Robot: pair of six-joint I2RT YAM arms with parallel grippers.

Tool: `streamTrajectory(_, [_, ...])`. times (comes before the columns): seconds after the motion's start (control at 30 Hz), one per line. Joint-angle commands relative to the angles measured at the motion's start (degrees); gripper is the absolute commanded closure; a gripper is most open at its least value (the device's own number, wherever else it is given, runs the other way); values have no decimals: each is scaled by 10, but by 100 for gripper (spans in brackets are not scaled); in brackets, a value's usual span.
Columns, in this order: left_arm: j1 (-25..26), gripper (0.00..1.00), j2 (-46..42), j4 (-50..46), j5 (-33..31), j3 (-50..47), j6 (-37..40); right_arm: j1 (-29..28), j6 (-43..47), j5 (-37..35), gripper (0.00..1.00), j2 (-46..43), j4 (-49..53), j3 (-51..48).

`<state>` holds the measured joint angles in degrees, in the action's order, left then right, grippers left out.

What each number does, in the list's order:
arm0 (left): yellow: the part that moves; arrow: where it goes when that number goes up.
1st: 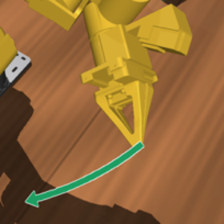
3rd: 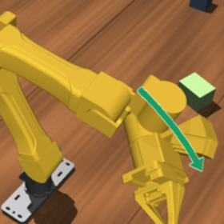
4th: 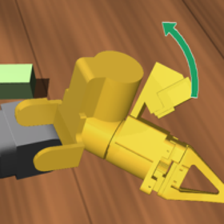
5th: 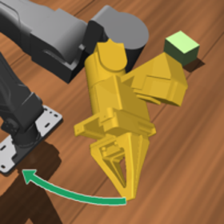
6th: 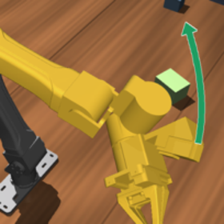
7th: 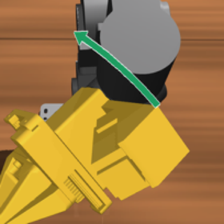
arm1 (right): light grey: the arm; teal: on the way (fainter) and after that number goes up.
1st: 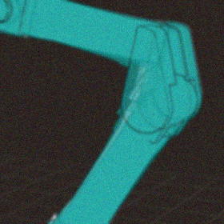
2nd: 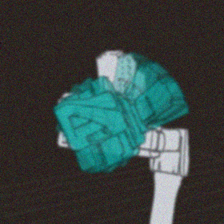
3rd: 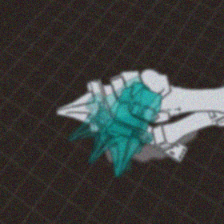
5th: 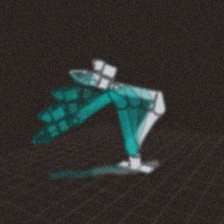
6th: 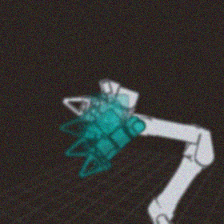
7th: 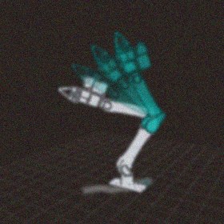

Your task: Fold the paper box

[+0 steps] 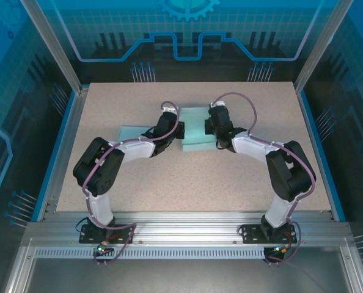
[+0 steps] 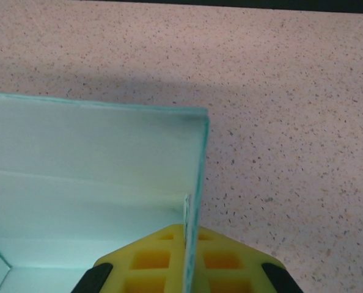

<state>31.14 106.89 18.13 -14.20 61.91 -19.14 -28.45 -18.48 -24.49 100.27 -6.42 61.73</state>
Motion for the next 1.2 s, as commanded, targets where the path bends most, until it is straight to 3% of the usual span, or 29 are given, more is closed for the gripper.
streamTrajectory(0.0, [38,95,8,63,76,-4,-48,-41,-4,62,100,-7,-25,-24])
streamTrajectory(0.6, [48,91,-21,75,99,10,-97,-74,45,30,100,-60,-68,-73])
streamTrajectory(1.17, [63,90,-53,108,102,-26,-97,-88,74,19,100,-47,-123,-81])
